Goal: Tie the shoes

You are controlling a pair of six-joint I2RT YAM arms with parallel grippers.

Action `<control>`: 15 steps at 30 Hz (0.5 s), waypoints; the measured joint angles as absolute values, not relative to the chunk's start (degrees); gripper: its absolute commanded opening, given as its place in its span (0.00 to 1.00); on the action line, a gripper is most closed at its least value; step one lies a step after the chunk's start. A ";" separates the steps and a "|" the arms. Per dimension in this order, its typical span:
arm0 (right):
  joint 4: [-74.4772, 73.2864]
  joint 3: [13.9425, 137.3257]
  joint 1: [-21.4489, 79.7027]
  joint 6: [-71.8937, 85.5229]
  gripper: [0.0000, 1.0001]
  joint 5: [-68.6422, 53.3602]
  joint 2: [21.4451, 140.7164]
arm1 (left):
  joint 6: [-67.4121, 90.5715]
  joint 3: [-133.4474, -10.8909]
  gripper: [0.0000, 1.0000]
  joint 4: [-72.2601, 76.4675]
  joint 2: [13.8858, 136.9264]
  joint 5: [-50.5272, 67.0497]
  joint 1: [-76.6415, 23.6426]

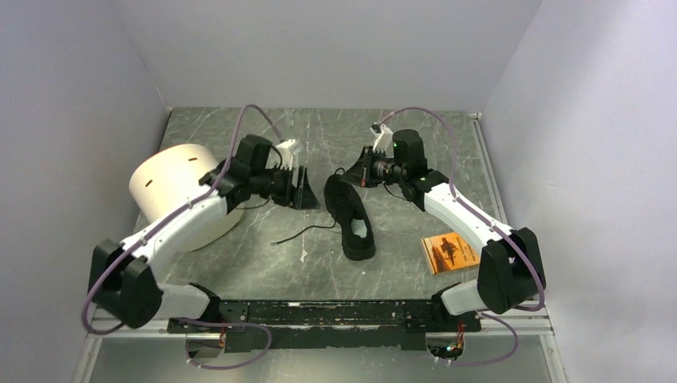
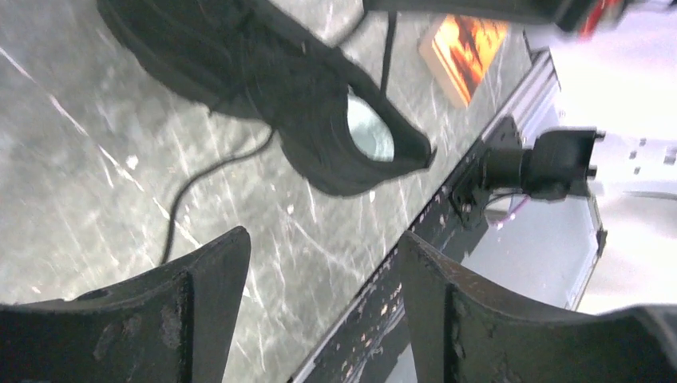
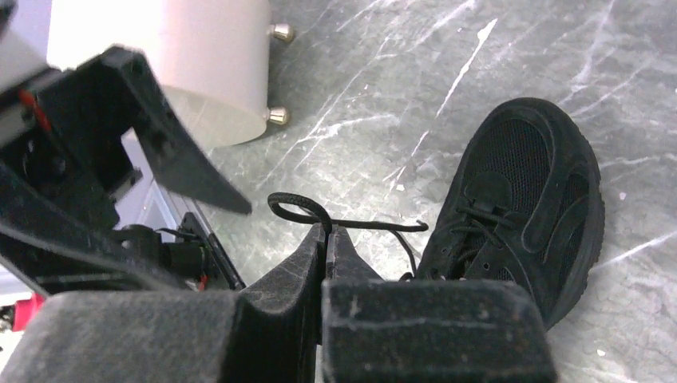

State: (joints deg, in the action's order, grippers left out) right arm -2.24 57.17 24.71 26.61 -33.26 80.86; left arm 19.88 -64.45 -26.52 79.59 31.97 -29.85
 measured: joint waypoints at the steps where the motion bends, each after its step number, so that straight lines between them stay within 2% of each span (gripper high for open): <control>1: -2.22 56.88 24.64 27.42 0.00 -32.71 80.86 | 20.38 -61.63 0.70 -25.26 77.38 31.75 -30.06; 5: -2.17 56.77 24.29 29.36 0.00 -31.88 80.86 | 22.87 -48.12 0.69 -14.57 70.41 32.23 -33.04; 8: -2.22 56.77 23.92 29.85 0.00 -31.94 80.86 | 24.32 -39.62 0.66 -5.34 69.73 31.83 -36.99; 15: -3.05 56.90 23.68 29.87 0.00 -32.93 80.86 | 21.02 -37.98 0.52 9.21 80.40 29.45 -39.29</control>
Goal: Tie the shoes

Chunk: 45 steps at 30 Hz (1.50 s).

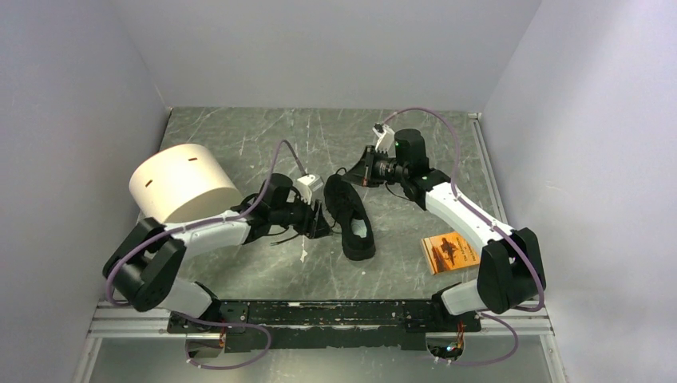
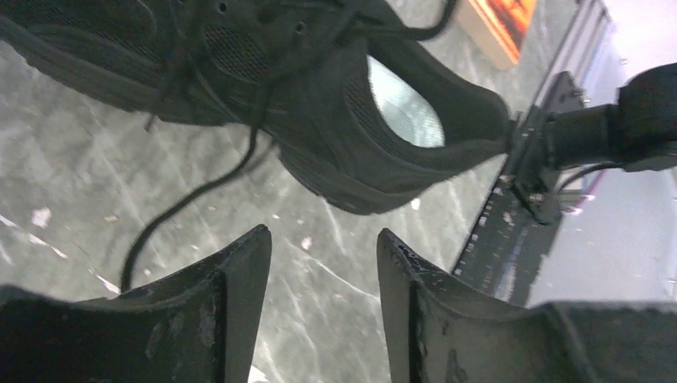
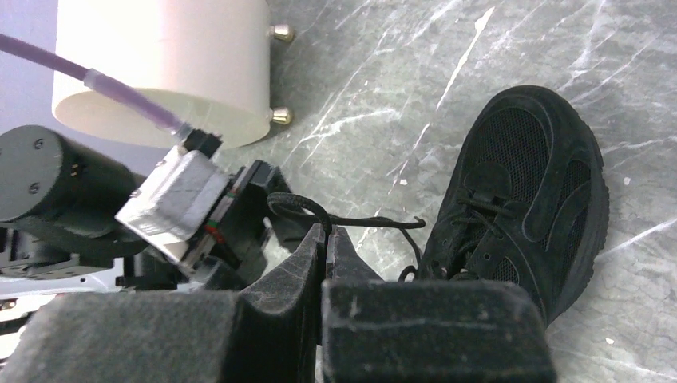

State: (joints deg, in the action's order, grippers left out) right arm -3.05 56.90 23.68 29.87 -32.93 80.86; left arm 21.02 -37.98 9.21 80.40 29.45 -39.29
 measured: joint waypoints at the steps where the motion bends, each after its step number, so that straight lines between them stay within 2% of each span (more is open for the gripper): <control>1: -3.40 56.97 23.64 29.80 0.00 -33.12 80.86 | 20.01 -38.30 0.48 10.22 82.04 29.06 -39.27; 5: -4.56 57.08 23.53 29.52 0.00 -33.67 80.68 | 15.29 -40.03 0.40 13.63 87.37 28.82 -39.27; 21: -5.74 57.10 23.20 29.32 0.00 -35.00 78.87 | 10.02 -42.39 0.30 22.48 100.18 32.25 -39.29; 24: -6.55 57.19 23.20 29.17 0.00 -35.16 78.87 | 9.74 -42.39 0.32 23.24 101.19 32.23 -39.29; 27: -7.22 57.32 23.20 29.08 0.00 -35.27 78.87 | 9.78 -42.35 0.41 24.51 101.41 32.03 -39.31; 29: -7.29 57.32 23.20 29.08 0.00 -35.38 78.87 | 9.82 -42.35 0.43 25.74 101.43 31.79 -39.33; 32: -7.57 57.32 23.20 29.08 0.00 -35.44 78.87 | 9.82 -42.35 0.43 26.44 101.69 31.44 -39.35; 36: -8.05 57.47 23.20 29.06 0.00 -35.48 78.87 | 9.78 -42.35 0.37 26.52 101.93 29.26 -39.68; 40: -8.21 57.54 23.20 28.84 0.00 -35.51 78.85 | 9.21 -42.39 0.39 25.69 101.54 26.85 -39.86; 45: -8.27 57.76 23.20 28.62 0.00 -35.48 78.83 | 7.99 -42.65 0.51 19.53 97.58 27.68 -39.77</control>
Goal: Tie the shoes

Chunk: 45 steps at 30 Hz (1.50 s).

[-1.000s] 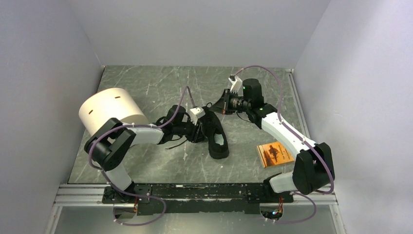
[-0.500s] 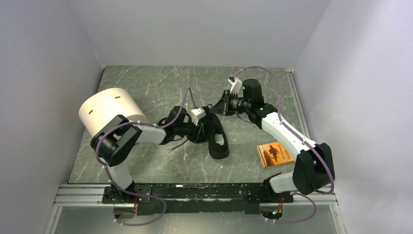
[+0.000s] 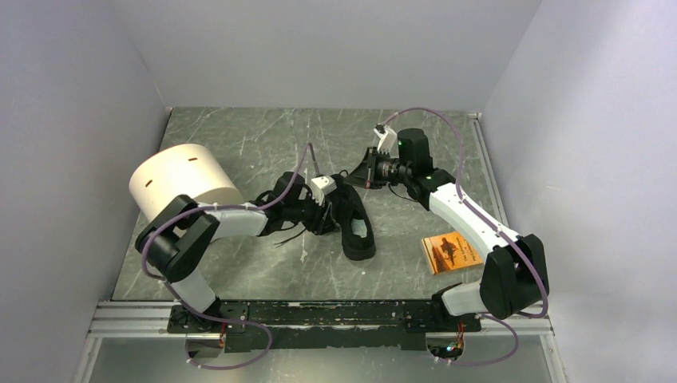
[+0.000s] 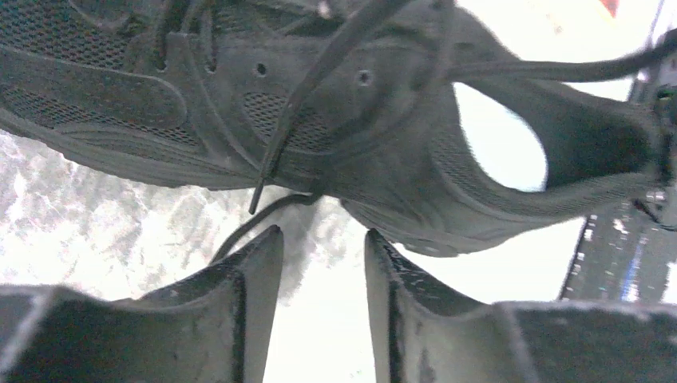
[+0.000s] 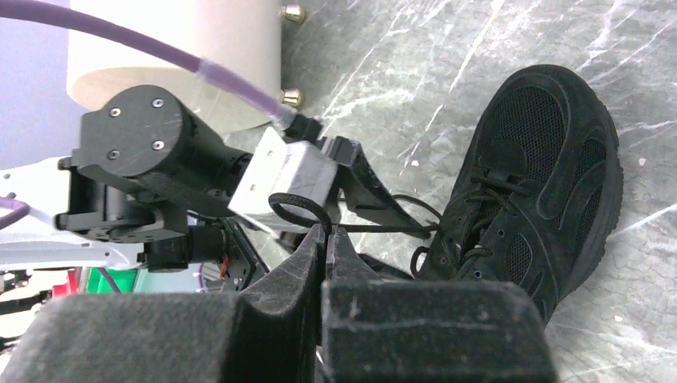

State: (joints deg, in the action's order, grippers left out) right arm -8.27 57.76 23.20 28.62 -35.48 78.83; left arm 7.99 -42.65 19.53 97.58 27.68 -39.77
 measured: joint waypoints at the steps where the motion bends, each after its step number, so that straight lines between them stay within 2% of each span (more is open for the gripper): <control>1: -8.27 57.87 23.20 28.62 0.00 -35.48 78.83 | 7.86 -42.65 0.54 18.44 96.55 28.25 -39.48; 3: -8.27 58.11 23.20 28.56 0.00 -35.48 78.83 | 7.92 -42.59 0.81 16.64 94.19 30.26 -38.57; 5: -8.25 58.17 23.20 28.49 0.00 -35.46 78.78 | 7.94 -42.50 0.82 16.36 92.68 32.34 -37.10; 11: -8.27 58.17 23.18 28.51 0.00 -35.44 78.78 | 7.05 -46.15 0.65 15.22 99.22 35.35 -35.14; 21: -8.67 60.03 23.20 28.58 0.00 -35.57 78.78 | 6.90 -48.75 0.56 18.22 106.17 37.43 -37.01; 23: -8.69 60.01 23.18 28.82 0.00 -35.55 78.78 | 8.08 -47.68 0.49 20.47 106.19 36.95 -37.69; 29: -8.86 59.57 23.18 29.56 0.00 -35.51 78.56 | 11.77 -44.69 0.09 25.52 106.17 33.50 -38.33; 30: -9.06 59.53 23.18 29.54 0.00 -35.48 78.46 | 11.79 -44.56 0.05 25.19 105.95 32.95 -38.33; 37: -10.31 59.46 23.18 29.15 0.00 -35.07 77.38 | 10.96 -44.36 0.05 18.59 96.23 31.77 -38.33; 45: -9.74 59.44 23.18 30.70 0.00 -35.83 77.38 | 11.88 -45.08 0.05 10.66 87.68 35.57 -38.33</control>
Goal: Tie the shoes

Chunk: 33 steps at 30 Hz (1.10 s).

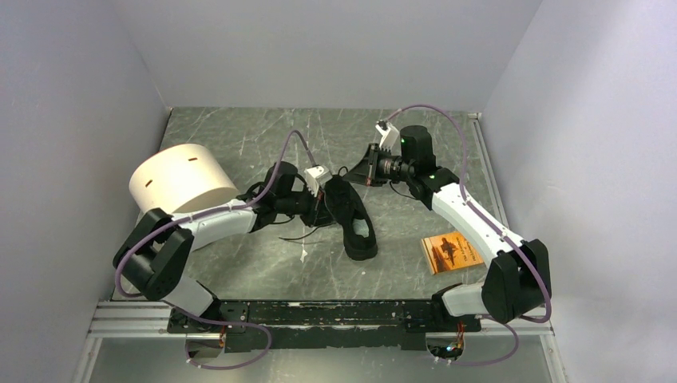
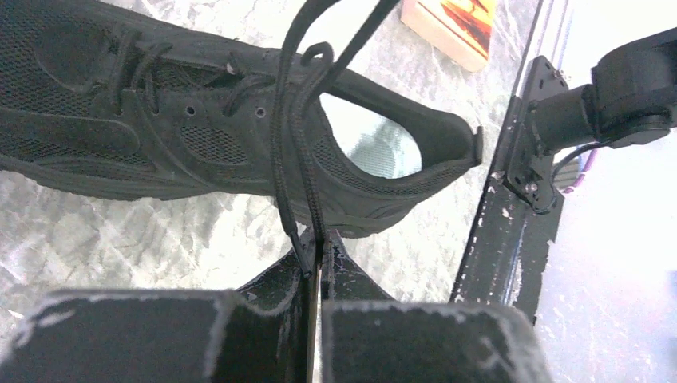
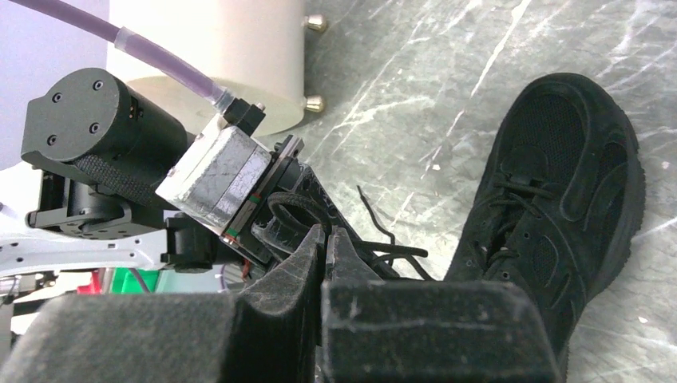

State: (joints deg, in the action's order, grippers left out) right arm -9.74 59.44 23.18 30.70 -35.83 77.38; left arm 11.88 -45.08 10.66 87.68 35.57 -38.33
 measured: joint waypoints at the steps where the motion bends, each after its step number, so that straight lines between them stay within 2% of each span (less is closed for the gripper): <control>1: -9.41 59.44 23.18 31.16 0.00 -36.32 77.38 | 11.92 -45.47 0.05 9.74 87.33 35.90 -38.33; 10: -5.54 58.78 23.09 35.22 0.00 -42.63 77.78 | 13.34 -53.15 0.05 6.02 89.06 38.68 -38.33; 16: 0.45 57.14 22.63 40.86 0.00 -44.64 78.91 | 14.33 -54.76 0.09 8.49 89.86 38.68 -38.37; 22: 3.49 57.17 22.06 43.51 0.00 -46.65 82.39 | 12.69 -55.86 0.15 9.63 91.55 38.17 -38.35; 28: 1.69 58.08 20.95 42.59 0.00 -47.00 82.72 | 13.41 -55.61 0.26 13.74 92.20 36.91 -38.35; 33: 0.86 58.08 19.77 42.50 0.00 -47.22 82.72 | 16.21 -52.95 0.29 19.86 92.23 35.55 -38.35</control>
State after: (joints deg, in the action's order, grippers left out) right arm 0.86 58.08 19.77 42.50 -47.22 82.72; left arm 16.21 -52.95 19.86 92.23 35.55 -38.35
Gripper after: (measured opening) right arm 0.013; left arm 0.268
